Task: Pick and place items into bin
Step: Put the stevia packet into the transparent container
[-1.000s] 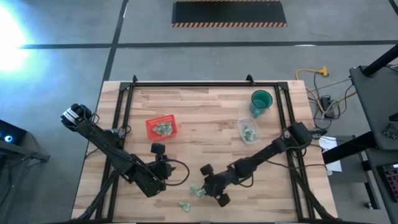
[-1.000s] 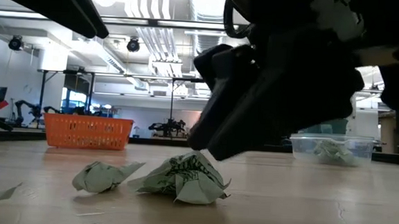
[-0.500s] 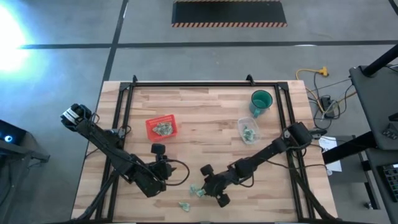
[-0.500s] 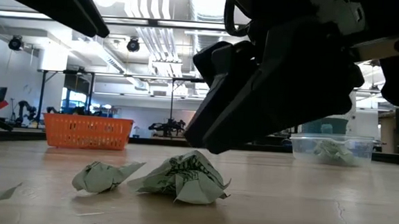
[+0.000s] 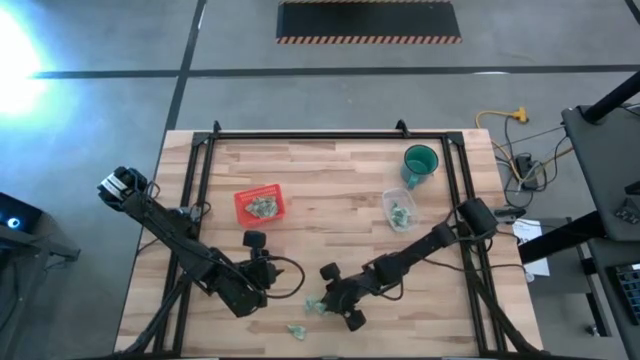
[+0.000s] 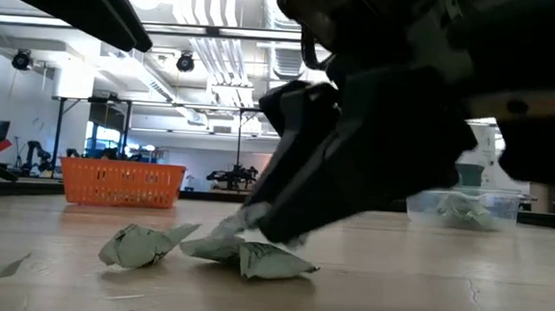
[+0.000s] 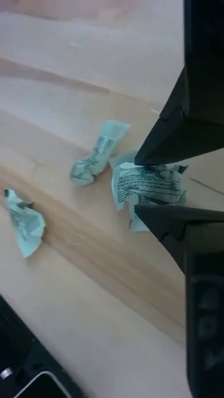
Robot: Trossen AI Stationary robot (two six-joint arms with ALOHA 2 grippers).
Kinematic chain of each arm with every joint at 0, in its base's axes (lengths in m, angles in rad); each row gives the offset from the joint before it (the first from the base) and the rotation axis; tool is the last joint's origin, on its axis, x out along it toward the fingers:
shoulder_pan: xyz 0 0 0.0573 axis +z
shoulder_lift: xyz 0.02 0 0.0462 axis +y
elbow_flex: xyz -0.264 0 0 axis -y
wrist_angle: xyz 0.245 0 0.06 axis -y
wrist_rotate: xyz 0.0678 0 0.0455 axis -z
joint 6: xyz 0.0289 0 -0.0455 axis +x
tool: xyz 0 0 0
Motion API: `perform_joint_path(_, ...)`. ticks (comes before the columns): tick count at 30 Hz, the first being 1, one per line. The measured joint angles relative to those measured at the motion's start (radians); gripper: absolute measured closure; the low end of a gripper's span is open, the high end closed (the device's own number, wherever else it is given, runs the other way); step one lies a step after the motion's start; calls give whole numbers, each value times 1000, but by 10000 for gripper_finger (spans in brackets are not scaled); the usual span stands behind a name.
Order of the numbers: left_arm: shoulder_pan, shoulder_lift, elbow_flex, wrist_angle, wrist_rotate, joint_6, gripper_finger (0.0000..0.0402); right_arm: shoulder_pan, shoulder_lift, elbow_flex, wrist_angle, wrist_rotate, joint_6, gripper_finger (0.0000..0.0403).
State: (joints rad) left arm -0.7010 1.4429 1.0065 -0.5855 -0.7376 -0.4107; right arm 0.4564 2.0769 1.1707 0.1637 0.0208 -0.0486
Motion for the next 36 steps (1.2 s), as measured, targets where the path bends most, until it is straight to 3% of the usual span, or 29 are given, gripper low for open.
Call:
perform_joint_path(4, 0, 0, 0, -1, 0, 0, 272, 1, -8, 1, -3, 2, -19, 321)
perform_joint_path(10, 0, 0, 0, -1, 0, 0, 272, 1, -7, 0, -37, 6, -57, 387)
perform_joint_path(15, 0, 0, 0, -1, 0, 0, 272, 2, -25, 0, -89, 50, -59, 393)
perform_joint_path(26, 0, 0, 0, -2, 0, 0, 272, 9, -195, -23, -465, 329, 103, 394)
perform_joint_path(36, 0, 0, 0, -2, 0, 4, 272, 35, -433, -210, -776, 642, 539, 394)
